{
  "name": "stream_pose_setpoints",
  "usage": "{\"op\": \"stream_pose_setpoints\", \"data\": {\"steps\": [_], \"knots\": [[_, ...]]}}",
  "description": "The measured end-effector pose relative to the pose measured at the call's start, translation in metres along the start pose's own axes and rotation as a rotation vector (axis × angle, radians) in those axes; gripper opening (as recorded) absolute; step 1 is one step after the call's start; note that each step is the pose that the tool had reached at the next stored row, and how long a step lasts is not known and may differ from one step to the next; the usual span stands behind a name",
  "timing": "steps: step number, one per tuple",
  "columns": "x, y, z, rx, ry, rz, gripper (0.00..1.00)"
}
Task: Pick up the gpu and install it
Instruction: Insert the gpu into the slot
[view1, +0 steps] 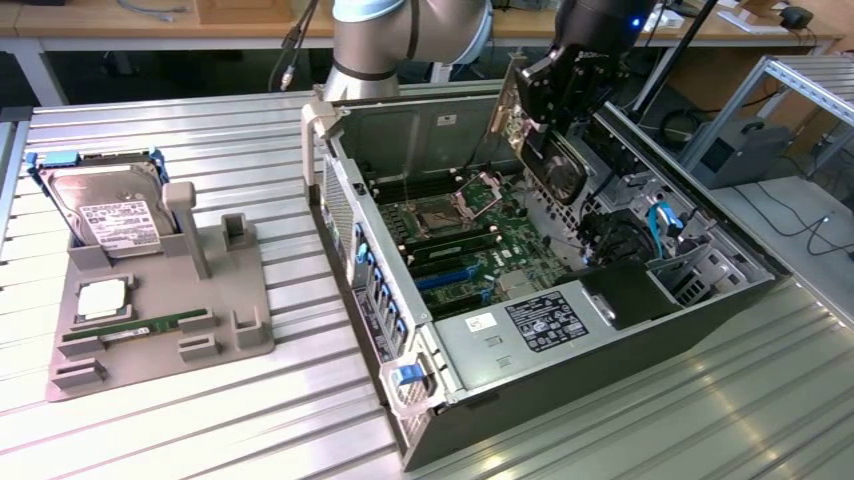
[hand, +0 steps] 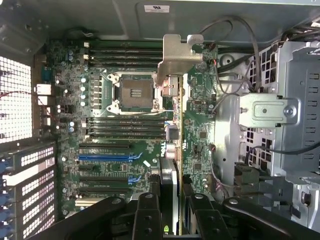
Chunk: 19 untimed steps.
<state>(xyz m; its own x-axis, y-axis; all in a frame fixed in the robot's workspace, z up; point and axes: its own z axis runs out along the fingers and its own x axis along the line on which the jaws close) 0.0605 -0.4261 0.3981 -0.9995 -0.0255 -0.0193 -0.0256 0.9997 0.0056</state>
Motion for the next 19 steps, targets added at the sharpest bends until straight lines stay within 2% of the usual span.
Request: {"op": "stream_pose_setpoints", "data": {"steps": [3, 5, 6, 14, 16, 19], "knots": [[0.0000, 0.0000, 0.0000, -0.0008, 0.0003, -0.039, 0.27], [0.0000, 0.0000, 0.0000, -0.0018, 0.0005, -0.093, 0.27], [0.0000, 0.0000, 0.0000, -0.0028, 0.0008, -0.143, 0.27], [0.0000, 0.0000, 0.0001, -0.0059, 0.0017, -0.305, 0.27], [0.0000, 0.0000, 0.0001, -0.0069, 0.0020, -0.359, 0.27], [0.0000, 0.0000, 0.0001, -0.0079, 0.0023, -0.409, 0.27]]}}
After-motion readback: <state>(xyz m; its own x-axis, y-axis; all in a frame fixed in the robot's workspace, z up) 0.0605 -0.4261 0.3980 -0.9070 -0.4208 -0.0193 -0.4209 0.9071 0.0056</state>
